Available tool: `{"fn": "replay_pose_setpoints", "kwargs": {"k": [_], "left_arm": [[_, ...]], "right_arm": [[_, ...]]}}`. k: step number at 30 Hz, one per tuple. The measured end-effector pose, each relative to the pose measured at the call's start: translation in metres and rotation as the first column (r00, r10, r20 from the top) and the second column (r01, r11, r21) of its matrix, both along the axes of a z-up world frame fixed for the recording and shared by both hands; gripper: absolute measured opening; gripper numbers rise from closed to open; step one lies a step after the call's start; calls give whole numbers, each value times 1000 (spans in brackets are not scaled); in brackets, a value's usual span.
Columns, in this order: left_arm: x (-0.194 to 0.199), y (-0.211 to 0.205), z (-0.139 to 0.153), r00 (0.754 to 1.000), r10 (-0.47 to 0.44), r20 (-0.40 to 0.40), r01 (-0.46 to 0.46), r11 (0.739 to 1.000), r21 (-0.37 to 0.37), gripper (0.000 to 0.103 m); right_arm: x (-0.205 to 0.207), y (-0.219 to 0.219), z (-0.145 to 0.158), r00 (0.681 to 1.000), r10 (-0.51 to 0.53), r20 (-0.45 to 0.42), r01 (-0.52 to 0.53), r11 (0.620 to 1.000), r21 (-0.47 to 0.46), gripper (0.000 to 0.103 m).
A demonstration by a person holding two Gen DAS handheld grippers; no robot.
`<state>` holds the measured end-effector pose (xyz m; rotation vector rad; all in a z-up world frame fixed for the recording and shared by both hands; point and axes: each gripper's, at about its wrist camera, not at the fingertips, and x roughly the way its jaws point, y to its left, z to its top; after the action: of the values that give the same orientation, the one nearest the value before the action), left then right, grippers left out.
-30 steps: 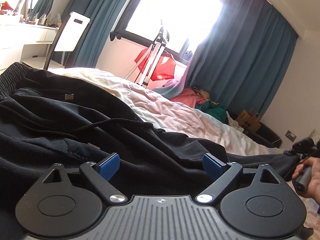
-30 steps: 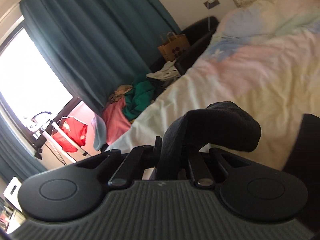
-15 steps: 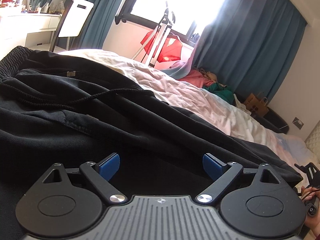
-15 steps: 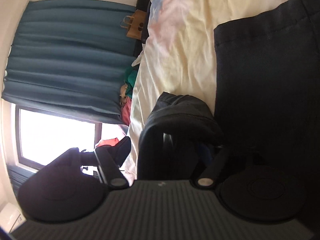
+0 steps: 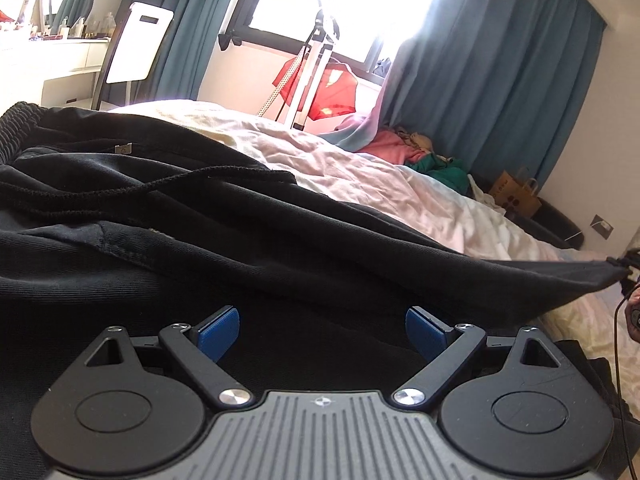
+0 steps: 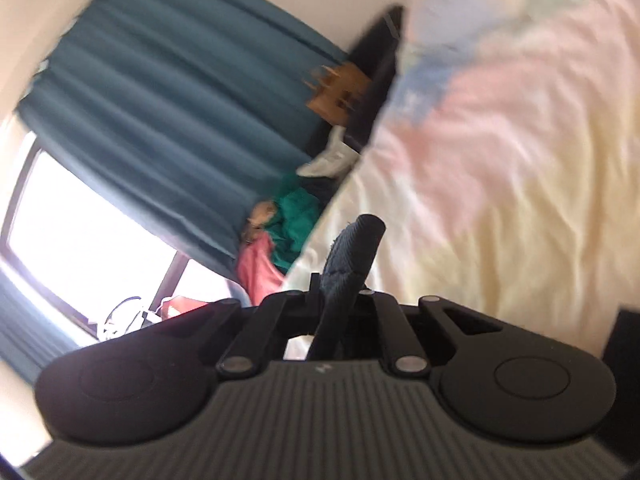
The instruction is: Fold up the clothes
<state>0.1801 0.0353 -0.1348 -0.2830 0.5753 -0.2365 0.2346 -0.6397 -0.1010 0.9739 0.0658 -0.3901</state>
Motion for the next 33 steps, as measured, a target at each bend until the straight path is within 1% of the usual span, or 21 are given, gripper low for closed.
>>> {"fn": "replay_pose_setpoints", "kwargs": {"k": [1,2,4,5,7,8,10,13,14,15,17,18,19,21,22,24,26,27,29,31,33], "left_arm": [[0,0,1,1000,-3,-1,3,1000,-6,92],[-1,1,1,1000,-7,-2,7,1000,-11,92],[-3,2,2,1000,-13,0,13,1000,-15,92],[-5,3,3,1000,-16,1,16,1000,-12,92],[-6,3,3,1000,-19,1,19,1000,-1,92],[-7,3,4,1000,-21,1,21,1000,4,92],[-7,3,5,1000,-21,0,21,1000,13,92],[-6,5,7,1000,-12,3,12,1000,19,92],[-5,6,8,1000,-9,4,9,1000,21,92],[-4,7,8,1000,-6,5,6,1000,23,92],[-3,9,10,1000,2,4,-2,1000,26,92],[0,10,11,1000,8,-1,-8,1000,28,92],[1,12,11,1000,15,-7,-14,1000,28,92],[2,15,13,1000,23,-12,-23,999,22,92],[1,16,14,1000,15,-2,-15,1000,24,92],[-4,14,19,999,5,36,-8,997,75,92],[-11,12,25,997,-2,73,-7,993,120,92],[-15,13,29,996,-13,83,4,994,113,92],[-25,14,36,995,-27,99,16,994,108,92],[-37,16,43,992,-45,120,32,993,114,93],[-49,17,50,989,-63,136,45,991,128,93]], "right_arm": [[-1,2,11,1000,13,23,-11,997,-83,8],[-10,0,9,999,10,41,-6,993,-116,8],[-24,-7,-13,999,-45,-19,43,993,-109,8],[-29,-14,-35,994,-60,-93,55,997,-55,8],[-39,-29,-77,968,-75,-241,89,995,50,9],[-45,-32,-97,957,-68,-282,98,991,92,9],[-52,-31,-117,957,-64,-283,102,987,122,9],[-46,-22,-109,946,-71,-318,98,993,71,11],[-46,-20,-106,943,-53,-328,84,993,81,12],[-47,-17,-103,940,-36,-339,71,993,91,16],[-48,-12,-96,933,-1,-360,44,993,111,36],[-49,-10,-93,929,16,-370,31,992,121,54],[-57,0,-86,928,4,-373,31,996,87,61],[-74,20,-72,926,-21,-377,30,999,19,70],[-83,31,-65,921,-21,-388,17,1000,-15,71],[-97,54,-51,912,-14,-409,-20,997,-79,71],[-113,83,-33,903,-4,-430,-77,982,-170,71],[-121,97,-25,900,4,-436,-106,972,-210,71],[-134,123,-11,900,54,-433,-177,952,-249,71],[-146,149,3,892,97,-442,-245,924,-293,71],[-158,183,21,868,147,-474,-349,861,-371,71]]}}
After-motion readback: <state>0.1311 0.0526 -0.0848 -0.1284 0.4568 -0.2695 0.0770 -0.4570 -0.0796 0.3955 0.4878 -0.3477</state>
